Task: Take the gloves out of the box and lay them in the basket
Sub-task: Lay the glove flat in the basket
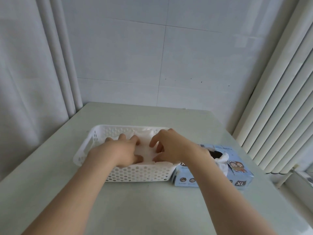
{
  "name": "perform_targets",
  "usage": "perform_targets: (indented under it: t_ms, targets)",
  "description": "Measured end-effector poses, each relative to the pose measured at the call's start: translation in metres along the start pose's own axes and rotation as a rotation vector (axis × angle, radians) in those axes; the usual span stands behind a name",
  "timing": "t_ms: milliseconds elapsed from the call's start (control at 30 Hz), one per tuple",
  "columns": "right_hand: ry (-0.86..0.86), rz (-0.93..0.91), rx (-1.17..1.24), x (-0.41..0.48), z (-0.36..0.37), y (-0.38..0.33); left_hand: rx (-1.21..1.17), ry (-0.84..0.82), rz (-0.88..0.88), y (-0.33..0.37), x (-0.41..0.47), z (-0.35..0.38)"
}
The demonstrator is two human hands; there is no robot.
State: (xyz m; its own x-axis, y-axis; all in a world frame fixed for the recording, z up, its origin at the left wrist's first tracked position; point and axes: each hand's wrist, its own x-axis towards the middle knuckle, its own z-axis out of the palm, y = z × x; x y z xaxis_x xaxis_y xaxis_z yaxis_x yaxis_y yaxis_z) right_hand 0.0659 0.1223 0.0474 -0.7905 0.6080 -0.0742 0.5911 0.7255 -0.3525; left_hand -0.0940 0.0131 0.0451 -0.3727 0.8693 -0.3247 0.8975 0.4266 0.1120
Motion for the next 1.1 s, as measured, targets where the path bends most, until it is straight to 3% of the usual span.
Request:
perform_targets:
  t_ms: [167, 300, 367, 433, 533, 667, 800, 900, 1100]
  targets:
    - [0.196, -0.105, 0.061, -0.012, 0.009, 0.007, 0.047, 0.058, -0.013, 0.005, -0.004, -0.002]
    - [0.635, -0.202, 0.265, -0.033, 0.013, 0.024, 0.124, 0.338, 0.108, 0.027, -0.019, -0.006]
    - [0.793, -0.148, 0.276, -0.046, 0.013, 0.042, 0.11, 0.506, 0.153, 0.044, -0.028, -0.002]
    - [0.819, -0.025, 0.279, -0.058, 0.012, 0.062, 0.117, 0.659, 0.18, 0.058, -0.029, 0.008]
    - [0.72, 0.13, 0.219, -0.079, 0.011, 0.091, 0.092, 0.768, 0.327, 0.075, -0.026, 0.024]
    - [0.583, 0.179, 0.194, -0.09, 0.013, 0.108, 0.035, 0.701, 0.518, 0.093, -0.022, 0.039]
    - [0.646, 0.153, 0.149, -0.086, 0.015, 0.115, 0.099, 0.599, 0.469, 0.115, -0.012, 0.044]
    - [0.751, 0.086, 0.13, -0.084, 0.022, 0.12, 0.105, 0.555, 0.39, 0.125, -0.009, 0.042]
    - [1.092, 0.093, 0.101, -0.082, 0.028, 0.119, -0.023, 0.62, 0.364, 0.125, -0.009, 0.051]
